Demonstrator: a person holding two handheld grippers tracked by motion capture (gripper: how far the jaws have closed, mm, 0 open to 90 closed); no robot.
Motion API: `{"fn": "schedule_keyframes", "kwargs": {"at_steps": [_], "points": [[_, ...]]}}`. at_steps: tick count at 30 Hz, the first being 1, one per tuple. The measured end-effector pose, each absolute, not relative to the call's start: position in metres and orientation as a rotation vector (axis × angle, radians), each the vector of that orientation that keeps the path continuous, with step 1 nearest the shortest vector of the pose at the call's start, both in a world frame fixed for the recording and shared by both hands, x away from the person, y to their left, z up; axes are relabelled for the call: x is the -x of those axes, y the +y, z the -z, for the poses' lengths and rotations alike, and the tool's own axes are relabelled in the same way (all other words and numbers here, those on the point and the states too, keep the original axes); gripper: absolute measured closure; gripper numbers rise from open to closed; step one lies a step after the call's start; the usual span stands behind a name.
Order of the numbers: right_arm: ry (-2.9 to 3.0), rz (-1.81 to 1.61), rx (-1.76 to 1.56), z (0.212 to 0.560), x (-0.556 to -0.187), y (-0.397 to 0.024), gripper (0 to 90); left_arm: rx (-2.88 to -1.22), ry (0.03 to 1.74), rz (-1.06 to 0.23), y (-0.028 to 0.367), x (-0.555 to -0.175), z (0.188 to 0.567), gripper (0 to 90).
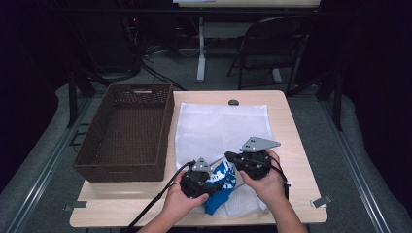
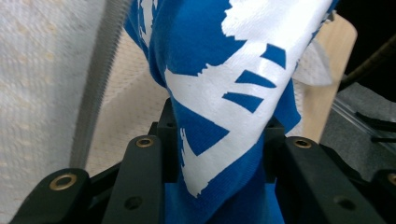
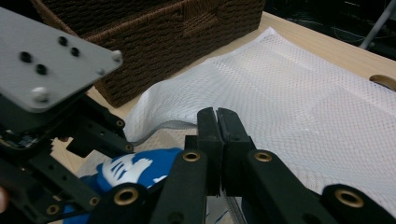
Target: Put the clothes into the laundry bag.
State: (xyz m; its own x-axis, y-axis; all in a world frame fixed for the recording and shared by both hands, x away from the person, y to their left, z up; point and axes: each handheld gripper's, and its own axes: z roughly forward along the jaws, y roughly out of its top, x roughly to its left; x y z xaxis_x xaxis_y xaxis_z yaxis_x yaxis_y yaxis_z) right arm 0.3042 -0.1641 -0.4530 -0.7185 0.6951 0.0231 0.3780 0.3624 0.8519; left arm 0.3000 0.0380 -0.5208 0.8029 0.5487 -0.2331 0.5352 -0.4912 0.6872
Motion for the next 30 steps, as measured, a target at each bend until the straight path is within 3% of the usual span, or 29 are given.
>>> {"fn": "schedule_keyframes", "kwargs": {"at_steps": [20, 30], "points": [[2.282, -1.311, -0.914, 0.449, -0.300, -0.162, 89.1, -2.155, 0.881, -0.065, 0.036, -0.311, 0.509, 63.9], [2.291, -1.302, -0.926, 0.451, -0.302, -0.162, 89.1, -2.182, 0.910, -0.117, 0.023, -0.316, 0.537, 63.0]]}}
